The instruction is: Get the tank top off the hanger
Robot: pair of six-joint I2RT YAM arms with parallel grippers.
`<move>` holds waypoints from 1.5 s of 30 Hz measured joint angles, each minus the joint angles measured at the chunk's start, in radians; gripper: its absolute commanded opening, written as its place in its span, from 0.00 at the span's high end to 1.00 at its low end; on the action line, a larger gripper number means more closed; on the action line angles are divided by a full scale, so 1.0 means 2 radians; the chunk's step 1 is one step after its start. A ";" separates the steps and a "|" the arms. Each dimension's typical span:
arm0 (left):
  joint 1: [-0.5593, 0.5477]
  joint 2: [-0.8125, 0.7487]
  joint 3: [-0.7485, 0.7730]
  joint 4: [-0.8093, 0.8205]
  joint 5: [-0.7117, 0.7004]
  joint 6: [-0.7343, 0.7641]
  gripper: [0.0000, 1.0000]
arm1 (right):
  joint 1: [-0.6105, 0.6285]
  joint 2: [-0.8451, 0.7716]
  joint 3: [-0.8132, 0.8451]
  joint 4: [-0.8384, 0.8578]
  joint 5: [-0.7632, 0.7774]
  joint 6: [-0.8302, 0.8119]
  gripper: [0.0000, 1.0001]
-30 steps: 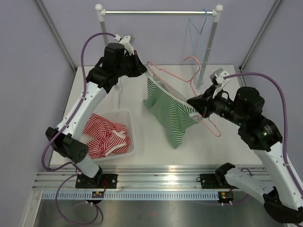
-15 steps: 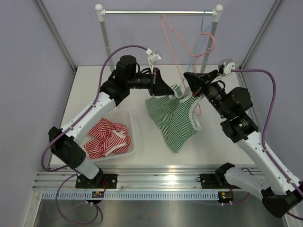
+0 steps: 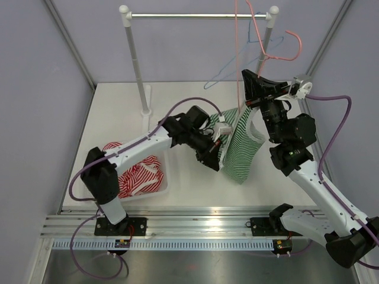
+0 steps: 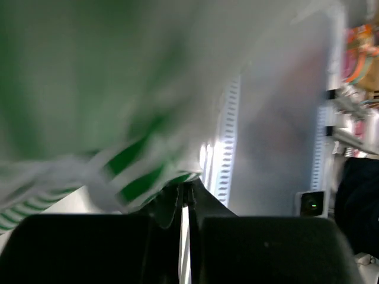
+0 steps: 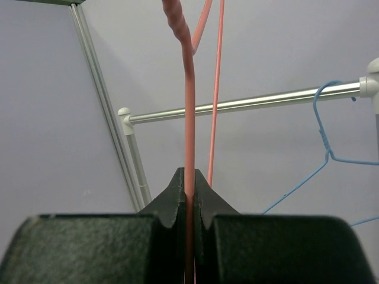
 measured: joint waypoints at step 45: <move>-0.063 -0.189 0.079 -0.102 -0.489 -0.033 0.01 | 0.000 0.250 0.519 -0.699 0.079 0.036 1.00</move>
